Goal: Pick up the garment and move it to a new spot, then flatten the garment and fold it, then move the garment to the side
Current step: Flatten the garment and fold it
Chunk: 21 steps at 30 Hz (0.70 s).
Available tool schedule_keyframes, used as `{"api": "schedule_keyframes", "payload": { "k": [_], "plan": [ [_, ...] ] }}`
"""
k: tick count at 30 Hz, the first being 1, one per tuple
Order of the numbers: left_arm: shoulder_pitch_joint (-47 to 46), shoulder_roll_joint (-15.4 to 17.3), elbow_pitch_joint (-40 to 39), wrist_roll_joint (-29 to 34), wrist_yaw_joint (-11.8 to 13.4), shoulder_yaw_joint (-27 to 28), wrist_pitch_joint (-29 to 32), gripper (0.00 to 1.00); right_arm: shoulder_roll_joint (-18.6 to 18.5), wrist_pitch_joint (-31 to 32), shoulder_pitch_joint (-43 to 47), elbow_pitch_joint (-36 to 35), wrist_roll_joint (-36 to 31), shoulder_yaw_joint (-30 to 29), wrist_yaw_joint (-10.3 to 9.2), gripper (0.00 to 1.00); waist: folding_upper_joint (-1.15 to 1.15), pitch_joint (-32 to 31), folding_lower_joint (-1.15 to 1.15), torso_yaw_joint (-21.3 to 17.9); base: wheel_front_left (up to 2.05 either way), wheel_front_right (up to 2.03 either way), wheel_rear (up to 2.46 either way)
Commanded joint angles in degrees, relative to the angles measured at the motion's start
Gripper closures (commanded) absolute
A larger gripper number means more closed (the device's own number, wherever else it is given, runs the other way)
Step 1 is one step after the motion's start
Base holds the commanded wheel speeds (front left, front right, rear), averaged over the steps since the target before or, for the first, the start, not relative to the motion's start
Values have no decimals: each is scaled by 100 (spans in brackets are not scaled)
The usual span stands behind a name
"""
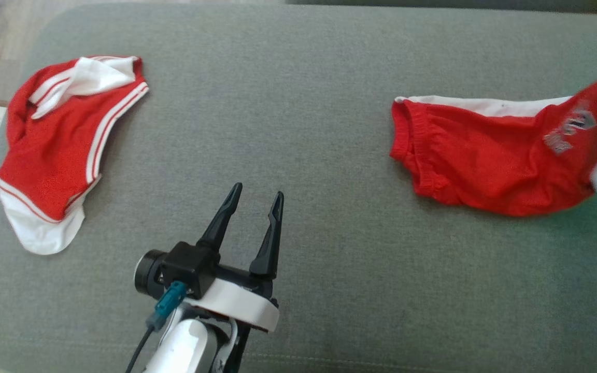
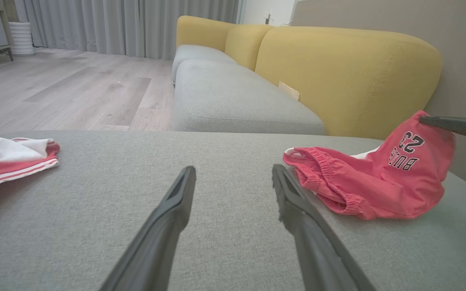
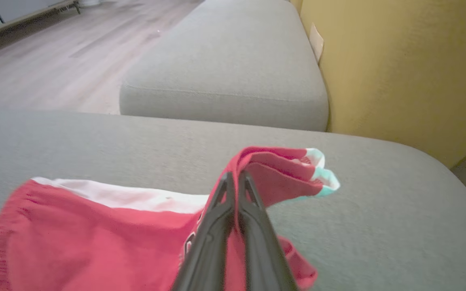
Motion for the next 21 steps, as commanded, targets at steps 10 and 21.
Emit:
{"api": "schedule_keyframes", "payload": {
  "k": [10,21],
  "plan": [
    [8,13,-89,-147,4,-55,-31,0,753,621,-139,-1001,134,877,-5,100,0,-220,0,441,0,0,0],
    [-46,13,-66,-242,84,-140,-32,0,1275,433,-162,-527,479,1390,-5,0,0,-175,0,659,0,0,0]
  ]
}}
